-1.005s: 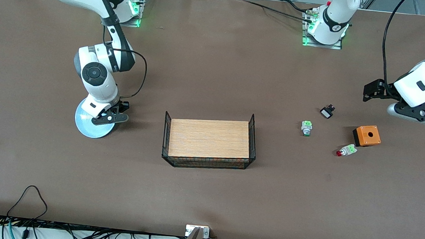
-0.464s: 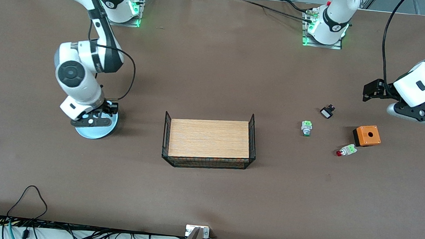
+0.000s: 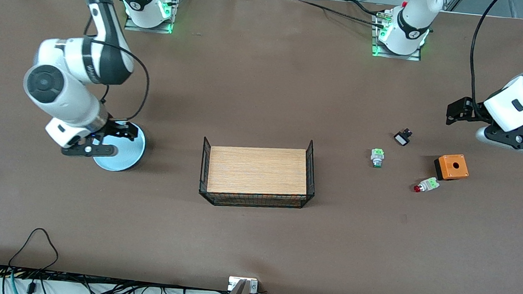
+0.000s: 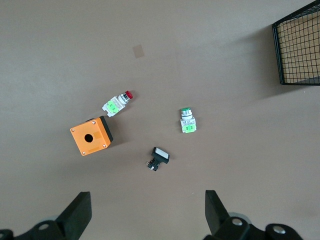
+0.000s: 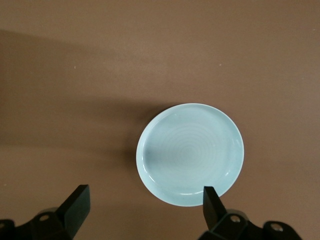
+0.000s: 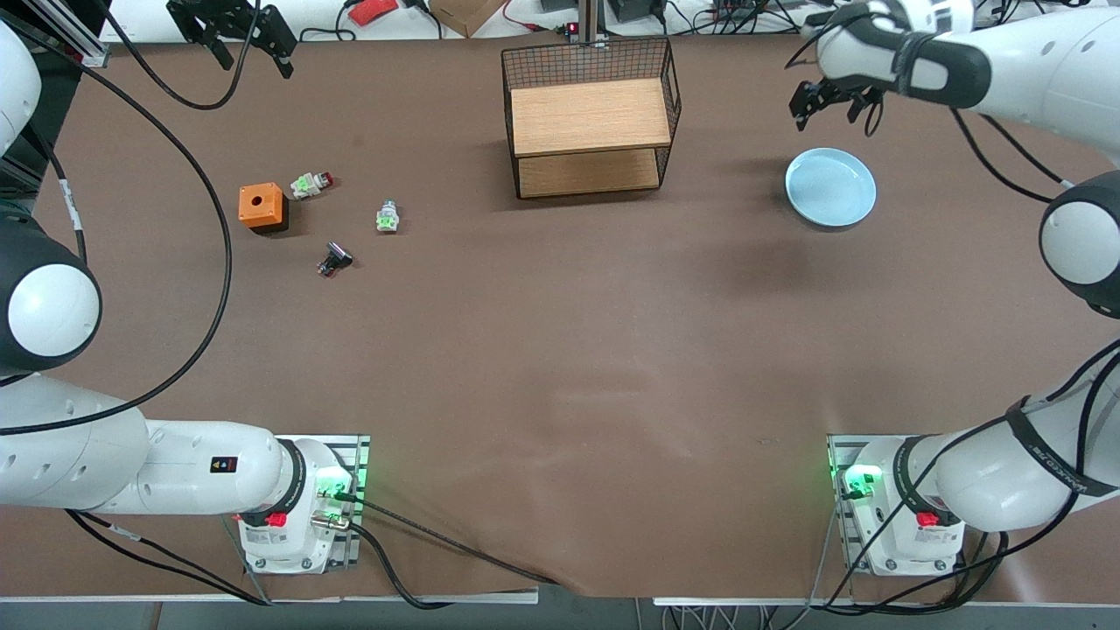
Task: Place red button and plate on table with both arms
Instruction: 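Open the right gripper and raise it away from the plate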
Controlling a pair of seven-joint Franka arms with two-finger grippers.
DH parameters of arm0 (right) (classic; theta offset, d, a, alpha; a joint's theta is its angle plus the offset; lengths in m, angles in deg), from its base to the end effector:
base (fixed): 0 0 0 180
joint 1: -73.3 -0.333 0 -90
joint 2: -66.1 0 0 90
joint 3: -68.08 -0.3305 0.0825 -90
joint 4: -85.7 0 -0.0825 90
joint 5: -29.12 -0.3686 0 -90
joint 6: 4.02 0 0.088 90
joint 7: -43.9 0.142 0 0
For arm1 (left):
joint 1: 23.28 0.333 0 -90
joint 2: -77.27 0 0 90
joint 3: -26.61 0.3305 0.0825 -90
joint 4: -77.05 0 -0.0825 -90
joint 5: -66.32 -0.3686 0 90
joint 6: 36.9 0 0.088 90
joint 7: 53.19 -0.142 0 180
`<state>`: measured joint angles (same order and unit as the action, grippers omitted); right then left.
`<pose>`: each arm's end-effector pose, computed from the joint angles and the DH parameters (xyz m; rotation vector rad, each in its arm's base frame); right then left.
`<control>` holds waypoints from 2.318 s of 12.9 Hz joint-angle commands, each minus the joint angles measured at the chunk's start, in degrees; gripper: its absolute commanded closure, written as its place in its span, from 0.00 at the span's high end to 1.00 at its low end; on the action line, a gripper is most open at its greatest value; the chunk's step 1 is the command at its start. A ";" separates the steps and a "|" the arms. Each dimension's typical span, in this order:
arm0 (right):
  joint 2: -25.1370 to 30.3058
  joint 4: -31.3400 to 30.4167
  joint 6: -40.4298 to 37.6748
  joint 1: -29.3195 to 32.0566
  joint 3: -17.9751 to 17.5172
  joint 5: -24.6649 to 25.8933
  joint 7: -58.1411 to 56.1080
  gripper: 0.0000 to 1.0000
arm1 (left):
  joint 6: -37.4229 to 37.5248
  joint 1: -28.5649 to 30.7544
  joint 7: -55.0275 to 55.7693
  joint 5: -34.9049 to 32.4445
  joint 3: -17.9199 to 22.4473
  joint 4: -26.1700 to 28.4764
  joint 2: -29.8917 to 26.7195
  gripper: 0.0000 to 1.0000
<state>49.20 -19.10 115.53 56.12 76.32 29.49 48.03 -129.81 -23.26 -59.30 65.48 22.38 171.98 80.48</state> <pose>0.6064 0.0997 0.3583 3.0870 0.1431 -0.0448 0.5508 -0.0376 0.5385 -3.1165 0.2838 0.1429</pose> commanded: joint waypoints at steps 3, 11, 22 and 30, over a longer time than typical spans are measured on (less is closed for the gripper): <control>8.18 0.21 -5.90 3.12 -0.42 -2.91 -0.35 1.00 | 0.45 -0.46 -1.18 1.19 0.71 0.78 -1.27 1.00; 16.89 0.65 -11.07 4.18 0.81 -2.91 -0.27 1.00 | 0.45 -0.46 -1.09 1.28 0.71 0.78 -1.27 1.00; 22.87 0.65 -17.77 19.30 -13.96 -2.65 3.87 1.00 | 0.53 -0.46 -1.01 1.37 0.71 0.52 -1.19 1.00; 23.66 10.05 -26.47 19.30 -13.52 -2.91 2.64 1.00 | 1.50 -0.46 -1.01 1.37 0.71 0.16 -1.10 1.00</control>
<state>72.70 -11.96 91.83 74.31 63.60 27.60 51.17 -129.11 -23.30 -59.30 65.48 22.40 171.98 80.32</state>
